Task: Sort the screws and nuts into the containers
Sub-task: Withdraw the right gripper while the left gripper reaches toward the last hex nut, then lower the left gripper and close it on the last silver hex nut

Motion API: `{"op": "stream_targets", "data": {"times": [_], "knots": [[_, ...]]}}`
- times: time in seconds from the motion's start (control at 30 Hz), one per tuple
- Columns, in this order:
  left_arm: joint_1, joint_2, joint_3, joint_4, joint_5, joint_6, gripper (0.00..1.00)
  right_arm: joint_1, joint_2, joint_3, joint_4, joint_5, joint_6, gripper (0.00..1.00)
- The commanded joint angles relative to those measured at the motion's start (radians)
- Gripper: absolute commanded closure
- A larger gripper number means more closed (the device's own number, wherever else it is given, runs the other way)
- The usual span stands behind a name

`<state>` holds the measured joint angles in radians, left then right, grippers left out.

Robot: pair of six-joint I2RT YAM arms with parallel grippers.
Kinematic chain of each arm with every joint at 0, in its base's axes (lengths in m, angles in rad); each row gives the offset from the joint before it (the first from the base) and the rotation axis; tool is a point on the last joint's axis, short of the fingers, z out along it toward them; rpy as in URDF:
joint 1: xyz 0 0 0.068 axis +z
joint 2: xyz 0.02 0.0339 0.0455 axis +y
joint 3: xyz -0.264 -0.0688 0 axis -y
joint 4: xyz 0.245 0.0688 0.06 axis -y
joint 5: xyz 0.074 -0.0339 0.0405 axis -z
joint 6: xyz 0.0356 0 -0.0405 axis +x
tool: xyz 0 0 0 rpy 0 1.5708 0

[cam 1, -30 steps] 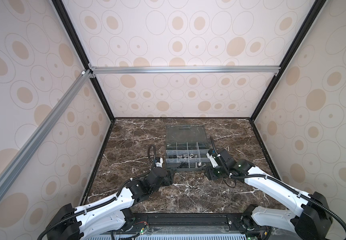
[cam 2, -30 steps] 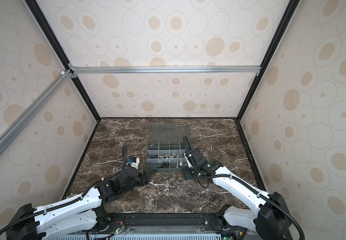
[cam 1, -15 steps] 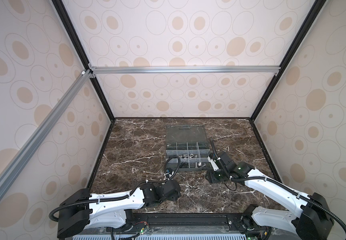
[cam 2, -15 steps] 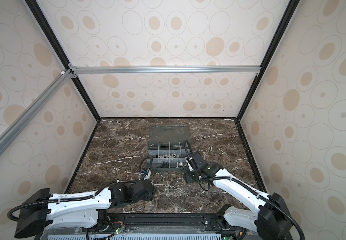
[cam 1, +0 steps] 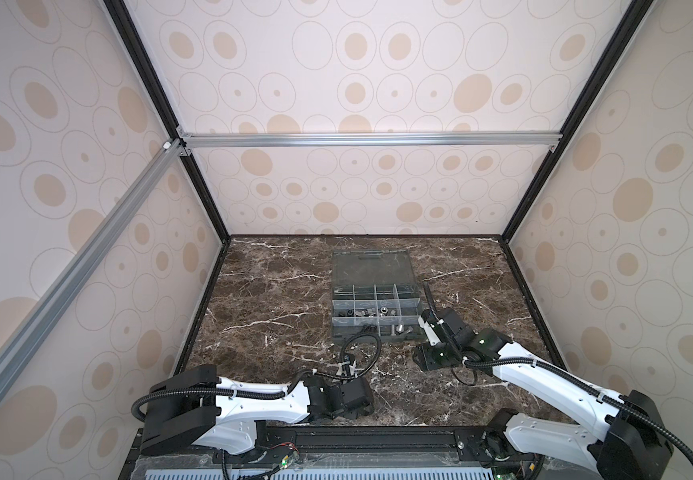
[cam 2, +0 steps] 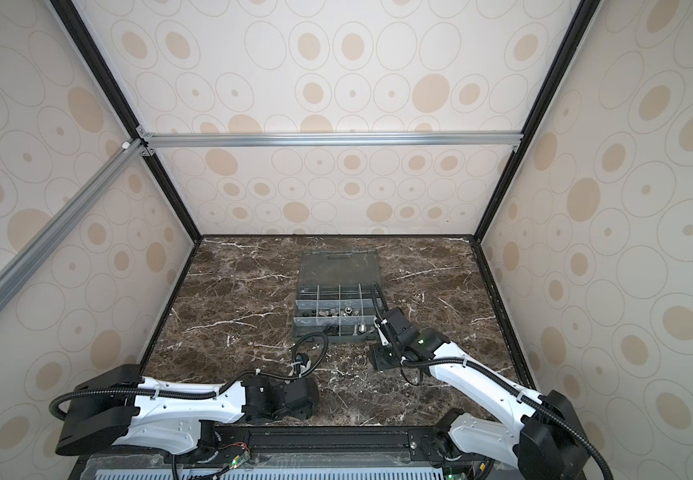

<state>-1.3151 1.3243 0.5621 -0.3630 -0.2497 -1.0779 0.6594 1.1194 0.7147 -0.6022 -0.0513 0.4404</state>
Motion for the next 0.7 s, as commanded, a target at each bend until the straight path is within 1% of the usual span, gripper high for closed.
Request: {"op": "stream_targets", "data": {"times": [0.0, 0.1, 0.3, 0.67], "knots": [[-0.013, 0.014, 0.035, -0.029, -0.032, -0.033, 0.34, -0.006, -0.014, -0.019, -0.006, 0.003, 0.015, 0.44], [-0.012, 0.021, 0.026, -0.010, -0.030, -0.041, 0.36, -0.007, -0.016, -0.022, -0.007, 0.002, 0.016, 0.44], [-0.013, 0.025, -0.013, 0.089, -0.014, -0.073, 0.45, -0.005, -0.021, -0.026, -0.007, 0.002, 0.022, 0.44], [-0.013, 0.102, 0.036, 0.075, -0.018, -0.024, 0.57, -0.006, -0.029, -0.043, 0.004, 0.008, 0.046, 0.44]]}}
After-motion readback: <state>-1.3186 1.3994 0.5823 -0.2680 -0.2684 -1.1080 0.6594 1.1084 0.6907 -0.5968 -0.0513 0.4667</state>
